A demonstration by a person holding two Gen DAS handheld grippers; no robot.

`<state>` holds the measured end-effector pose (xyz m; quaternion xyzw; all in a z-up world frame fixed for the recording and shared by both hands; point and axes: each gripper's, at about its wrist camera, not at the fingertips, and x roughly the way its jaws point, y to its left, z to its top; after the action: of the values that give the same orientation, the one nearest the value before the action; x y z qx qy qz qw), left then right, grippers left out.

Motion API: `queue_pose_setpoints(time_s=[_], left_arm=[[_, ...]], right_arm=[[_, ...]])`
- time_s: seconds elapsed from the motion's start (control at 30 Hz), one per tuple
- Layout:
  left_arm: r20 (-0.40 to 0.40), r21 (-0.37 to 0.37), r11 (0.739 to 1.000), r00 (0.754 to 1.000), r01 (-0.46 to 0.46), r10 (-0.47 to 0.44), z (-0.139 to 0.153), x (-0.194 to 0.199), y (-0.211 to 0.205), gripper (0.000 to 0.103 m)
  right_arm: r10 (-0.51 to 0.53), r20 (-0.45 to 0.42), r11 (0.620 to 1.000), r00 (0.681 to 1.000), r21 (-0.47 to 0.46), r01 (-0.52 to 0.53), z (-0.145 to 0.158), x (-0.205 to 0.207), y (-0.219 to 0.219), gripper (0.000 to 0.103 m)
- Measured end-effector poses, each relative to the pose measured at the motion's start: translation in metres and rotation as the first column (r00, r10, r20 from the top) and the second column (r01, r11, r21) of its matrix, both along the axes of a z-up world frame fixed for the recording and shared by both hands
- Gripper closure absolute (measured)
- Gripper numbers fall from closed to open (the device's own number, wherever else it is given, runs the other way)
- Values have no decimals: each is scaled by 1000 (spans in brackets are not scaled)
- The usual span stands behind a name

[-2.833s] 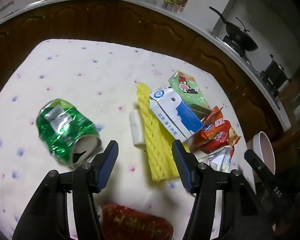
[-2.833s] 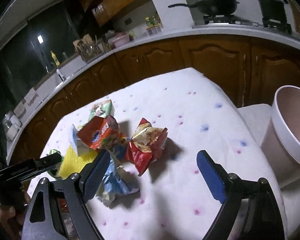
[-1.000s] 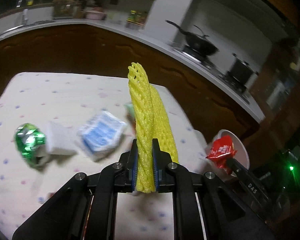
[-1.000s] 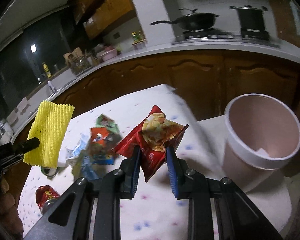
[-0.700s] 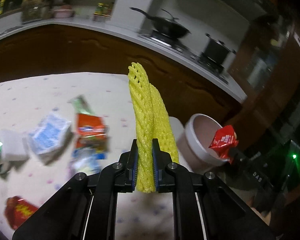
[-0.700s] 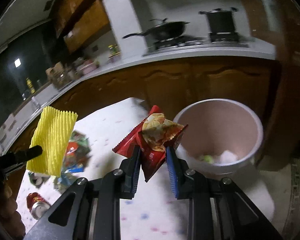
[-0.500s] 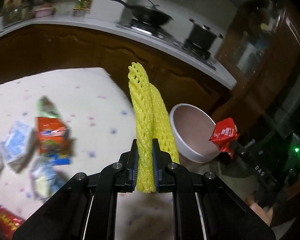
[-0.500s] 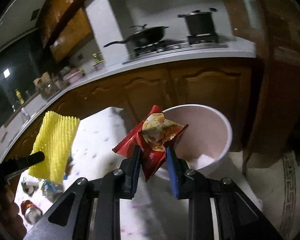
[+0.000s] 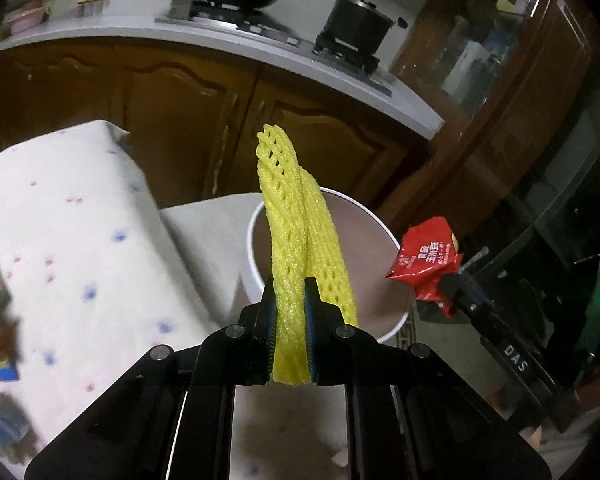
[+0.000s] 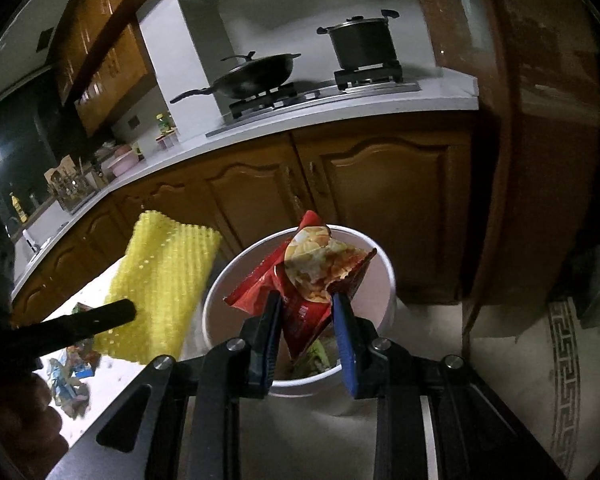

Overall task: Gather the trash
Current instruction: 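Open both tools to drop the yellow net and chip bag into the bin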

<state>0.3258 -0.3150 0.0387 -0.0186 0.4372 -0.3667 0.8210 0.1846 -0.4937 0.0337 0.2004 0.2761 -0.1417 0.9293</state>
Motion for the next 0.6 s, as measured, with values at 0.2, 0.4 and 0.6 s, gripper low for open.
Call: queue_pose_setpoints(time_s=[0.2,0.4,0.6], left_arm=[[-32,27,999,999,18,-17,-13,17,-28,92],[-72,35,999,997,31,-29,-29,22,-41,92],[-72,68,997,997,31,-26,-36,19,-45,73]], right_arm=[[0,-26,1000,1000,8,0,-9,10,-15,77],[-4,-47,1000,999,24,5,-17,19,-24,74],[22,-55,998,998,64,-18,-24,24,-28,68]])
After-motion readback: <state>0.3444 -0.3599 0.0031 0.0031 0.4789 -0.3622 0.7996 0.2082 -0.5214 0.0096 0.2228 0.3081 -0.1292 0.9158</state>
